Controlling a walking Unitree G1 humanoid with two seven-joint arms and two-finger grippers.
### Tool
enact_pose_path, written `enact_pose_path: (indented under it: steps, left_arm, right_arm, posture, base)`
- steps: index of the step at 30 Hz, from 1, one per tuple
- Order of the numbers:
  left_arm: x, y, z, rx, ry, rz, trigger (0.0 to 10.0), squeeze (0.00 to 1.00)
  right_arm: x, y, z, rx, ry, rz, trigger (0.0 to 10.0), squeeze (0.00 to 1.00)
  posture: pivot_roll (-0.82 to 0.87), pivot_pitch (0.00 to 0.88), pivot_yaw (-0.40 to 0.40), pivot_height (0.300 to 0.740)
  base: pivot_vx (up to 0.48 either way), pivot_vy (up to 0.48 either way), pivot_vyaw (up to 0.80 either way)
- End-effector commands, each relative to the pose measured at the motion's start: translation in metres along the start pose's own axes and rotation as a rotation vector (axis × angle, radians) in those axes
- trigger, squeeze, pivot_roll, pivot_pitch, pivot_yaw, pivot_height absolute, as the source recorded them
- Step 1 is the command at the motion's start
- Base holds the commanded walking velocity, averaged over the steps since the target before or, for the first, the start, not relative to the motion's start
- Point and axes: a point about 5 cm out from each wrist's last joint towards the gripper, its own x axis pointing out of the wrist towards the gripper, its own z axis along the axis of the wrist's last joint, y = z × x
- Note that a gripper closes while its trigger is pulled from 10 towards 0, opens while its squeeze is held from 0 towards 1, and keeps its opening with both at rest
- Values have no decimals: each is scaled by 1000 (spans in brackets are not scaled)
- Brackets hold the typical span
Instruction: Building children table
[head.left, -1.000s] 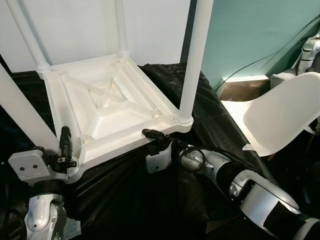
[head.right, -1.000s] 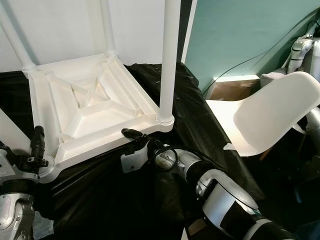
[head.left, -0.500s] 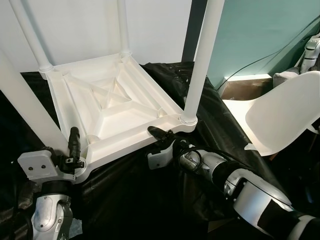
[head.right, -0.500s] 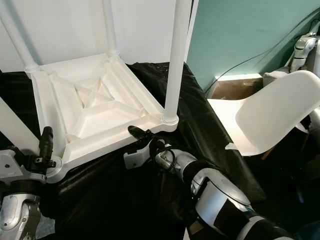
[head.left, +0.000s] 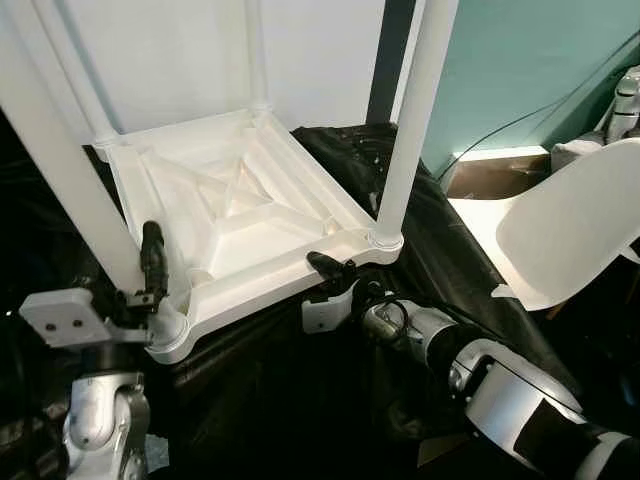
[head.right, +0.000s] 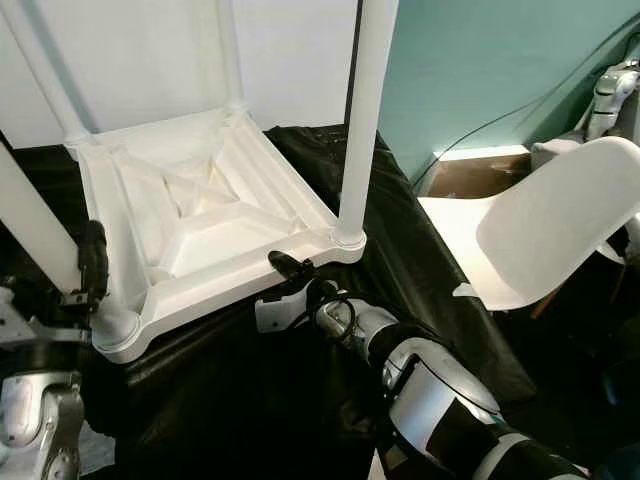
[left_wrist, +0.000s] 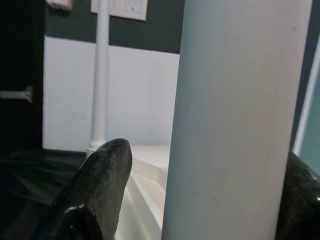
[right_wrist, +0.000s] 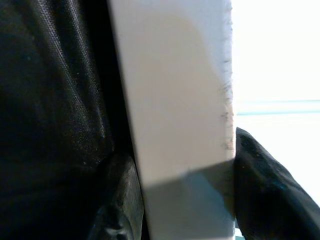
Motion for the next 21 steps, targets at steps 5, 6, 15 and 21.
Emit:
enact_pose_path:
  steps: [5, 6, 15, 21]
  left_arm:
    - [-25, 11, -4, -101, 65, -56, 10000, 0]
    - [-31, 15, -8, -117, 90, -37, 10000, 0]
    - [-42, 33, -25, -159, 118, 109, 10000, 0]
    - [-47, 58, -27, -193, 88, 250, 10000, 0]
  right_arm:
    - [-5, 1, -11, 79, 76, -15, 0, 0]
    - [-4, 0, -12, 88, 83, -21, 0, 0]
    - [-4, -1, -14, 137, 113, -42, 0, 0]
    - [-3, -6, -18, 161, 142, -69, 0, 0]
  posture:
    - [146, 0, -52, 740]
    - [147, 0, -52, 740]
    - [146, 0, -39, 740]
    - [139, 0, -25, 740]
  base:
    - [0, 0, 0]
    - [0, 0, 0]
    - [0, 0, 0]
    - [0, 0, 0]
